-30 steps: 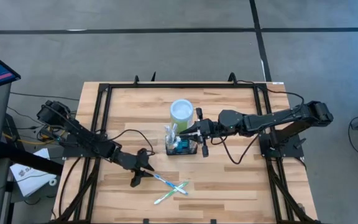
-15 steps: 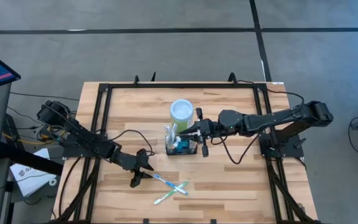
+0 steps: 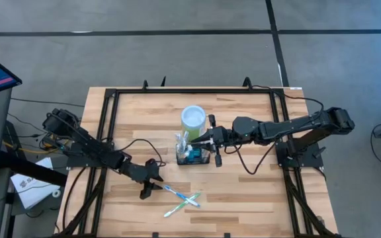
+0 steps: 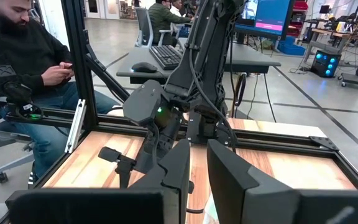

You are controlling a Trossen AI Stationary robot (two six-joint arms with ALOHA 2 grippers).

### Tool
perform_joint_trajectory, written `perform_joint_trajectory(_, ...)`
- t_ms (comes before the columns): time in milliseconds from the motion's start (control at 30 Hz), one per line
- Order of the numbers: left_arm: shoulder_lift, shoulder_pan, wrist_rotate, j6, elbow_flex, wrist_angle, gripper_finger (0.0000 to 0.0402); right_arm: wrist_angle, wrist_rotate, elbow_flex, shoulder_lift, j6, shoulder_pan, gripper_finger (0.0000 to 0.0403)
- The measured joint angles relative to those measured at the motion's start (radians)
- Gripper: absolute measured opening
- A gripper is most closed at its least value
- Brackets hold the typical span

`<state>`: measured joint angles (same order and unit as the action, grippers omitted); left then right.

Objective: Pick & Place toothbrushing station
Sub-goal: Put the blue toothbrush into the wire organizer

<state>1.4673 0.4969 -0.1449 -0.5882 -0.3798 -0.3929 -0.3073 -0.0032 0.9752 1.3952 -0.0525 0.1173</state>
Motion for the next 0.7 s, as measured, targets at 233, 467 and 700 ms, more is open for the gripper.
perform_joint_trajectory(233,0.039,0.0,0.001,-0.02,0.0,-0.016,0.0177,0.0,0.0,0.0,0.0,0.0,0.0,0.0048)
perform_joint_trajectory(467,0.081,0.0,-0.008,-0.024,0.0,-0.079,0.0177,0.0,0.0,0.0,0.0,0.0,0.0,0.0048)
perform_joint_trajectory(700,0.112,0.0,0.008,-0.046,0.0,-0.097,0.0146,0.0,0.0,0.0,0.0,0.0,0.0,0.0048)
